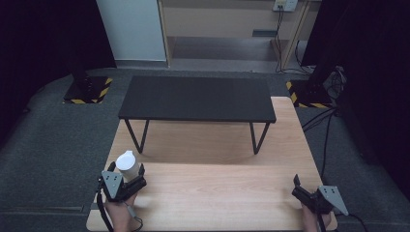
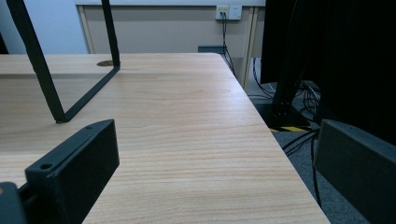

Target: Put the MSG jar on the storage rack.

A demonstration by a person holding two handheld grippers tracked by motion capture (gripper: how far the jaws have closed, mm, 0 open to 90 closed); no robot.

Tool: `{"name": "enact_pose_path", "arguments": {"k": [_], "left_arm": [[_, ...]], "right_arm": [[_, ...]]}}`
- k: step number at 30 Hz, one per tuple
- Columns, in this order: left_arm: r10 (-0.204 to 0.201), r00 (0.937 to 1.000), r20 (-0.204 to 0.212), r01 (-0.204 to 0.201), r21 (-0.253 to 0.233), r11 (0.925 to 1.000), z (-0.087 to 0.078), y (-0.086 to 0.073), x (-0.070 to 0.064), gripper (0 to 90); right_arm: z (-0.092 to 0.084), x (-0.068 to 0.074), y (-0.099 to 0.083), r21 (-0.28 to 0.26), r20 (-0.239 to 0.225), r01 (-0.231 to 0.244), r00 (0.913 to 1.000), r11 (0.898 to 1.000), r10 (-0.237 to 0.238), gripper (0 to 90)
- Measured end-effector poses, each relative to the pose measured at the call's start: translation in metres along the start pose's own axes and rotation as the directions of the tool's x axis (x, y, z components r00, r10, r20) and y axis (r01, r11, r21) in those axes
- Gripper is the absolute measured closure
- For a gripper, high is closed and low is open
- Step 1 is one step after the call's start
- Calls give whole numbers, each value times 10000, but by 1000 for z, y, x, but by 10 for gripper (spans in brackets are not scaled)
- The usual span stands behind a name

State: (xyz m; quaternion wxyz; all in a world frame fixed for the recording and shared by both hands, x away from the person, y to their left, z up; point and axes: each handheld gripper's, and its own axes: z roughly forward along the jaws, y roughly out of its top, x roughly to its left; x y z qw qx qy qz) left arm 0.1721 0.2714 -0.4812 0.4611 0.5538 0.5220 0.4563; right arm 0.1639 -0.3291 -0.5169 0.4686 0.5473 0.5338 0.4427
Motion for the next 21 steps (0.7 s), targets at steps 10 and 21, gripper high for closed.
{"name": "enact_pose_path", "arguments": {"k": [10, 21], "left_arm": [[54, 9982, -593, -56, -34, 10000, 7, 1, -11, 112], [78, 9972, -742, -79, -11, 10000, 7, 0, -14, 295]], "right_arm": [[1, 0, 0, 28, 4, 23, 10000, 10000, -23, 6], [1, 2, 0, 24, 149, 0, 9999, 10000, 0, 6]]}}
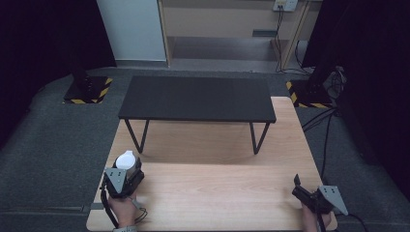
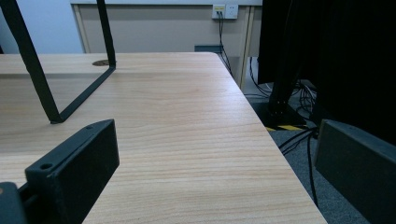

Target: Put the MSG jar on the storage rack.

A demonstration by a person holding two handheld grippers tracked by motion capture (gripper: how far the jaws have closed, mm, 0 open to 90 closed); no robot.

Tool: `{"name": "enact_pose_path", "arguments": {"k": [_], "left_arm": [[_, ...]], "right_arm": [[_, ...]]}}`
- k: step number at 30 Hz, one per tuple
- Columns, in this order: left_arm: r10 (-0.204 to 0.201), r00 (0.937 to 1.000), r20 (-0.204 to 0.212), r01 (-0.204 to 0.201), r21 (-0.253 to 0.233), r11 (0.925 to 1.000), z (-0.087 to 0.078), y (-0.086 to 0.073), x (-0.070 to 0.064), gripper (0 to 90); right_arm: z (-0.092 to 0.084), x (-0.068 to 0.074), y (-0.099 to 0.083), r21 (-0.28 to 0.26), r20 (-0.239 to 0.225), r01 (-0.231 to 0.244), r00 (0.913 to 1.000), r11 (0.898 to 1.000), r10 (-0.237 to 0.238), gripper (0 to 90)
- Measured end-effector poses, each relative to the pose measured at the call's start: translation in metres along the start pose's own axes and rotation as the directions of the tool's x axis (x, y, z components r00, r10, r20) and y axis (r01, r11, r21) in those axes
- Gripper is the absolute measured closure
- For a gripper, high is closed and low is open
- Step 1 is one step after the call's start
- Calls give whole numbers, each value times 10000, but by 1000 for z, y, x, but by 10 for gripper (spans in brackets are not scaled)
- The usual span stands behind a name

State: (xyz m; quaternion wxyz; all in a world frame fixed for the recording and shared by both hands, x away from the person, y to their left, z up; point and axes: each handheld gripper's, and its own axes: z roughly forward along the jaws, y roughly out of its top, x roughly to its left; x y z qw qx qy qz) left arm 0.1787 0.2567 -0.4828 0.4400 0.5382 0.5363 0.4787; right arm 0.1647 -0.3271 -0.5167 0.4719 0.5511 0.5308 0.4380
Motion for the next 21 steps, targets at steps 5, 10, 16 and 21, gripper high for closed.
{"name": "enact_pose_path", "arguments": {"k": [5, 10, 16, 21], "left_arm": [[-31, 9994, -336, 38, 195, 9998, -2, 5, -8, 299], [-236, 9993, -289, 238, 55, 9997, -10, 11, -13, 301], [-430, 9991, -1, 430, -126, 9990, -16, 52, -22, 301], [-549, 9972, 506, 588, -790, 9951, -17, 87, -23, 300]], "right_arm": [[1, 1, 1, 78, -9, 89, 10000, 9999, -89, 6], [2, 2, 3, 181, -2, 218, 9998, 9996, -218, 6], [2, 2, 3, 229, -36, 248, 9997, 9994, -247, 6], [1, 1, 3, 180, -57, 155, 9999, 9997, -154, 6]]}}
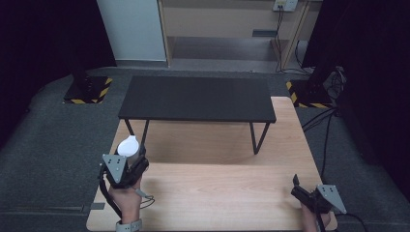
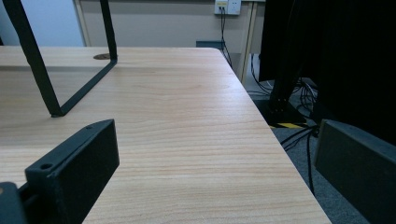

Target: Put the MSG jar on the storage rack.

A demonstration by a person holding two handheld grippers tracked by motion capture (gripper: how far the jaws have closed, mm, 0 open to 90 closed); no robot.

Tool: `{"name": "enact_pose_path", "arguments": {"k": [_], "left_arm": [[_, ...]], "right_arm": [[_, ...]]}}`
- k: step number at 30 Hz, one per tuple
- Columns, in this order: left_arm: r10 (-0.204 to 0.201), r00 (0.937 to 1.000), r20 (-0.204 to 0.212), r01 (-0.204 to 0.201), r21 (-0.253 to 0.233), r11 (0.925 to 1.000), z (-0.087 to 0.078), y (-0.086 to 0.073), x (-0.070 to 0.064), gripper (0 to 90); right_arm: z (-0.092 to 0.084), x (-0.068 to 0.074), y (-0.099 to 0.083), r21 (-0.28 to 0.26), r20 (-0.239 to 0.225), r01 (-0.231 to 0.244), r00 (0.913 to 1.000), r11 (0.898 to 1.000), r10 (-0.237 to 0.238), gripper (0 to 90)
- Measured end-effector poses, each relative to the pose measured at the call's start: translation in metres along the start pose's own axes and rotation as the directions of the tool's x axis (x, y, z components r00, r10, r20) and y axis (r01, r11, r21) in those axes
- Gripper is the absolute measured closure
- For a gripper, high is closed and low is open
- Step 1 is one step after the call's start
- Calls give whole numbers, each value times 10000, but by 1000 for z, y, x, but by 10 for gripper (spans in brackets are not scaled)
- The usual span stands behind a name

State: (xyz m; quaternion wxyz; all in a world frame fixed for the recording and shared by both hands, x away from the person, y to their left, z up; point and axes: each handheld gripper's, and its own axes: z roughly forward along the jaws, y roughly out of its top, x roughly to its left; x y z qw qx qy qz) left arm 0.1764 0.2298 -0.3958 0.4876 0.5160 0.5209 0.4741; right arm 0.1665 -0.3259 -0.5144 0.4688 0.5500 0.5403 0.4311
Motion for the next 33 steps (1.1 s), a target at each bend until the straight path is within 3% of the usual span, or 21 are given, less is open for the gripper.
{"name": "enact_pose_path", "arguments": {"k": [5, 11, 16, 19, 22, 27, 33], "left_arm": [[445, 9988, 191, -439, -302, 9986, 9, 39, -9, 300], [393, 9973, 615, -332, -975, 9947, 20, 82, -11, 299], [376, 9966, 735, -301, -1013, 9944, 50, 112, -8, 300], [139, 9937, 1114, -33, -952, 9954, 78, 118, 3, 301], [312, 9950, 946, -230, -864, 9960, 102, 120, 4, 301], [67, 9968, 801, -24, -540, 9985, 136, 124, 5, 302], [174, 9975, 684, -155, -279, 9995, 167, 124, 0, 302]], "right_arm": [[0, 0, -1, -50, -2, -73, 10000, 10000, 73, 6], [-1, -1, -1, -83, 2, -92, 10000, 9999, 92, 6], [0, 0, -1, -36, -86, 70, 9999, 10000, -71, 6], [0, 0, 0, -5, -90, 116, 9999, 9999, -116, 6], [0, 1, 0, -3, -117, 214, 9997, 9998, -215, 6], [1, 2, 1, 66, -93, 303, 9995, 9995, -303, 6], [2, 3, 1, 99, -56, 466, 9989, 9989, -465, 6]]}}
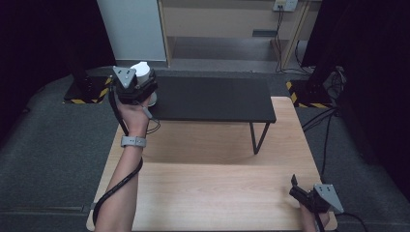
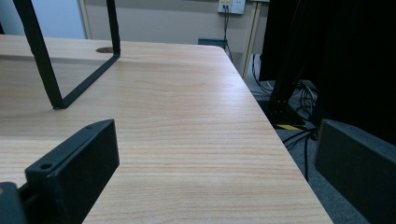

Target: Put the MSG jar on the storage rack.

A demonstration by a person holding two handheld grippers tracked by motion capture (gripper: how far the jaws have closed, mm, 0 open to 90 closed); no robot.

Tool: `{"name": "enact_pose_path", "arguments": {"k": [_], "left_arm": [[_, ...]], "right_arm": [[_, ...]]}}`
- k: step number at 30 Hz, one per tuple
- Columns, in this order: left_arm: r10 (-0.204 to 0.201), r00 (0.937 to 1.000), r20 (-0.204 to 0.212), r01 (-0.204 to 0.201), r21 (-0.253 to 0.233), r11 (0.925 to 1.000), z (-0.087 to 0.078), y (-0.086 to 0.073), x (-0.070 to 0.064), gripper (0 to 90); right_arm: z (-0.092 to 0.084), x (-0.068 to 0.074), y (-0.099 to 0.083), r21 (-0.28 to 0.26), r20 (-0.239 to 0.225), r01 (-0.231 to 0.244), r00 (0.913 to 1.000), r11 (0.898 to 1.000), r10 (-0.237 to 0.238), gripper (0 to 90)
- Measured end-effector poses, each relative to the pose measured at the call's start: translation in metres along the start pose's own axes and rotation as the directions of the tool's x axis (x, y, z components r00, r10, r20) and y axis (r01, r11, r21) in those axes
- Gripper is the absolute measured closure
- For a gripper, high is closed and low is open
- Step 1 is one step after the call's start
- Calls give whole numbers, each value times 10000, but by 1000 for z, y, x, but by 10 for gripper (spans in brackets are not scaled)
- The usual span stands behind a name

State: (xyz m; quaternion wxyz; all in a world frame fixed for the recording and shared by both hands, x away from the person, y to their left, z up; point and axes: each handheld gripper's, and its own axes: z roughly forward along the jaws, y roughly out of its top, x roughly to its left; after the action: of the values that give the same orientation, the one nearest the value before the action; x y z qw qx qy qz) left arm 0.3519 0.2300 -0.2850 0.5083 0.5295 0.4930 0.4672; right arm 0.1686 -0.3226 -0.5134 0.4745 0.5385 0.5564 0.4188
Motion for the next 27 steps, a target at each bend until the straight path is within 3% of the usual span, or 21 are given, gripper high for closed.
{"name": "enact_pose_path", "arguments": {"k": [7, 16, 18, 20, 23, 27], "left_arm": [[173, 9999, -1, -173, -94, 9998, 17, -4, -6, 301], [366, 9993, -62, -368, -251, 9990, 19, -9, -9, 299], [387, 9992, 10, -387, -214, 9990, 19, -8, -8, 292], [537, 9977, 410, -539, 24, 9985, 18, -2, -1, 239], [923, 9924, 815, -912, -168, 9957, 4, -2, 7, 89], [1135, 9861, 1211, -1036, -857, 9909, -32, -17, 19, 1]], "right_arm": [[1, 1, 1, 43, 8, 90, 10000, 10000, -90, 6], [1, 2, 1, 51, -38, 217, 9998, 9998, -216, 6], [1, 2, 1, 36, -36, 219, 9998, 9998, -218, 6], [1, 1, 0, 17, -19, 167, 9999, 9999, -167, 6], [1, 1, 0, 2, -31, 118, 9999, 9999, -118, 6], [1, 0, 1, 36, -85, 137, 9999, 9999, -136, 6]]}}
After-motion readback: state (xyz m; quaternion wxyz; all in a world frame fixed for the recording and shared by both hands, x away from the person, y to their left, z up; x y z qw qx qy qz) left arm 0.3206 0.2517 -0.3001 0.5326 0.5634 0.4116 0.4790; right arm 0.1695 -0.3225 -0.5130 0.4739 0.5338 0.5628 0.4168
